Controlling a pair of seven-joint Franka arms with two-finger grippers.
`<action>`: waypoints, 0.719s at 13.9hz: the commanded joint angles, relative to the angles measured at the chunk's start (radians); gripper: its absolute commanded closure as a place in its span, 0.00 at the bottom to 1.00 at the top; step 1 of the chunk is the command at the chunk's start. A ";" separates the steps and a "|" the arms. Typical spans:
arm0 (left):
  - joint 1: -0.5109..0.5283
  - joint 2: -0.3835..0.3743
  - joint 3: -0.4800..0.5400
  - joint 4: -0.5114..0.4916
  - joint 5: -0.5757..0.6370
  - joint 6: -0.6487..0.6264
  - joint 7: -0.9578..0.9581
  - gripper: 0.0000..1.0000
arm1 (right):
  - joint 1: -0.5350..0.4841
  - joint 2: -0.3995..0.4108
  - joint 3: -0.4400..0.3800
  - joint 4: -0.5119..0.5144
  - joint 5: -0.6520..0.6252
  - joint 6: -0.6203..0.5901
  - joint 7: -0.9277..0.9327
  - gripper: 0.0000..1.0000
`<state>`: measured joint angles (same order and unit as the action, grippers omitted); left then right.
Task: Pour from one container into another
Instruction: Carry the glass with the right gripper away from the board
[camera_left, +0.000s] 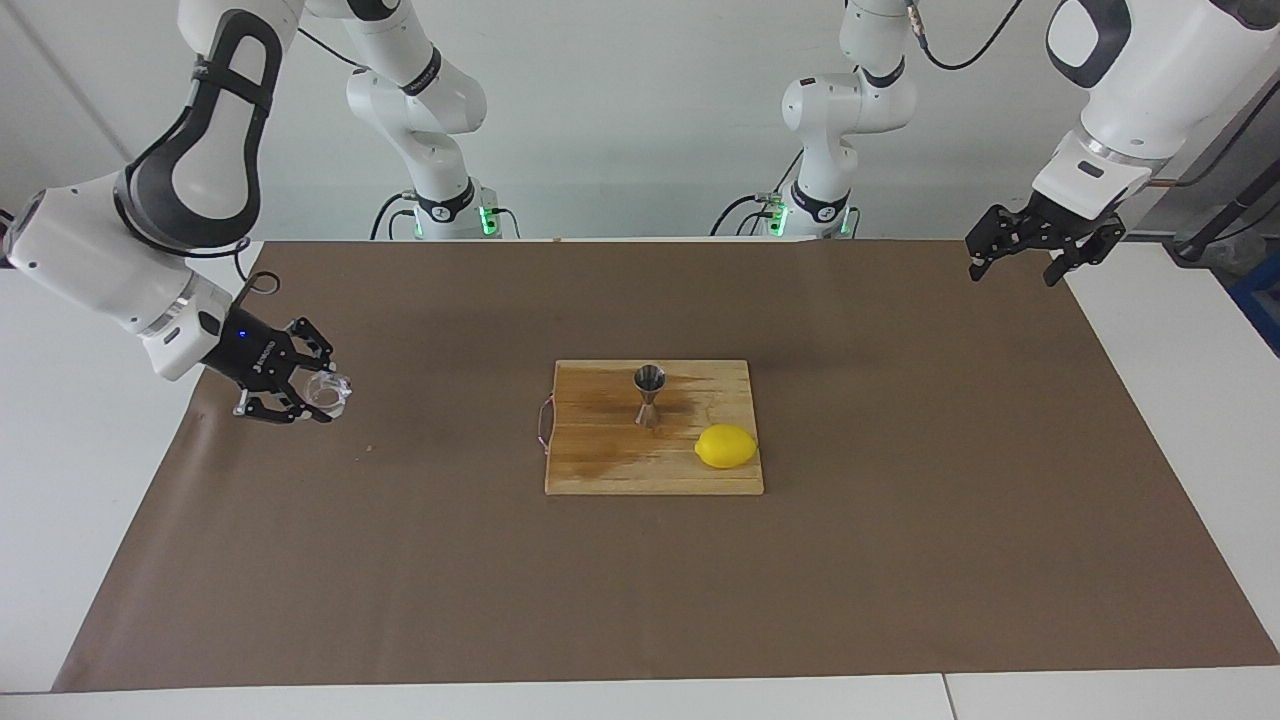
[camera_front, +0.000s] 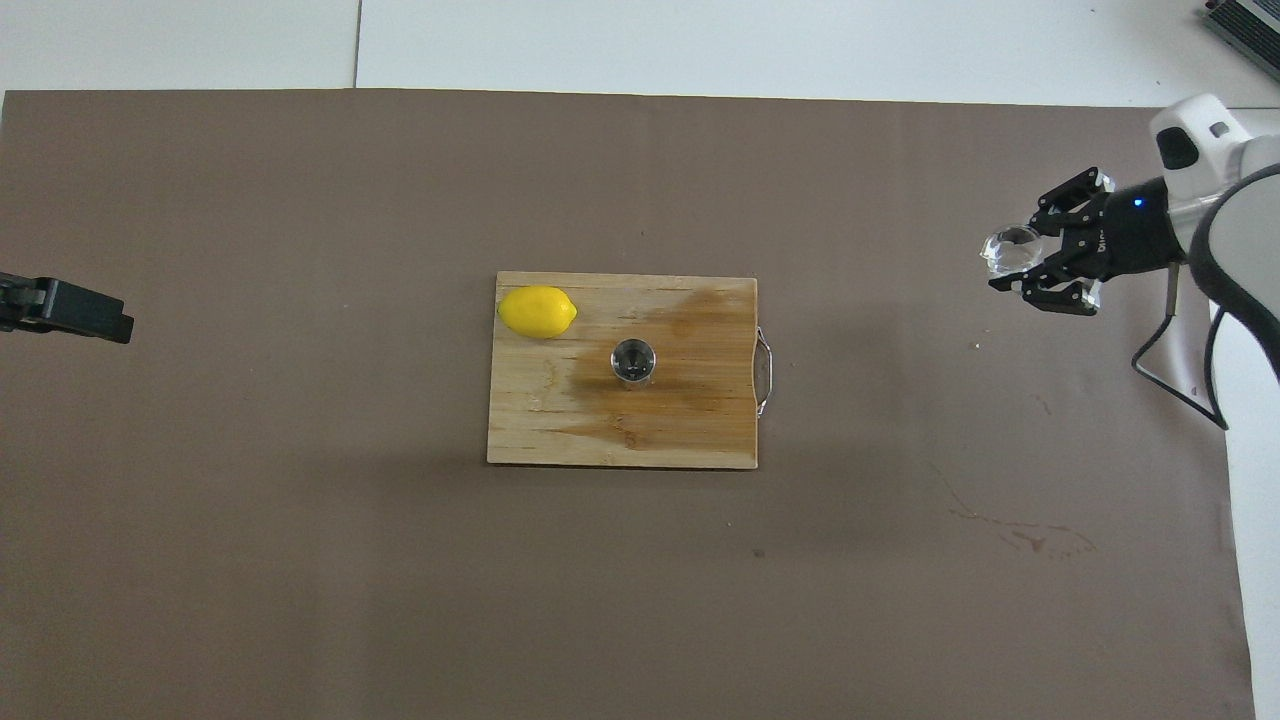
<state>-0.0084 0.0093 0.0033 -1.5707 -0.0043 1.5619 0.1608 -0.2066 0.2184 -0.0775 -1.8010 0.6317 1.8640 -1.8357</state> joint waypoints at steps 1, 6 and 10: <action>0.001 -0.023 0.000 -0.025 0.015 0.001 -0.003 0.00 | -0.046 -0.033 0.016 -0.118 0.104 0.027 -0.163 0.94; 0.001 -0.023 0.000 -0.025 0.015 0.001 -0.001 0.00 | -0.109 0.073 0.016 -0.152 0.224 0.063 -0.385 0.94; 0.001 -0.025 0.000 -0.025 0.015 0.001 -0.001 0.00 | -0.117 0.159 0.016 -0.141 0.350 0.064 -0.432 0.93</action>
<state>-0.0084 0.0093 0.0033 -1.5707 -0.0043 1.5619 0.1608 -0.3118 0.3503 -0.0773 -1.9505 0.9240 1.9157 -2.2466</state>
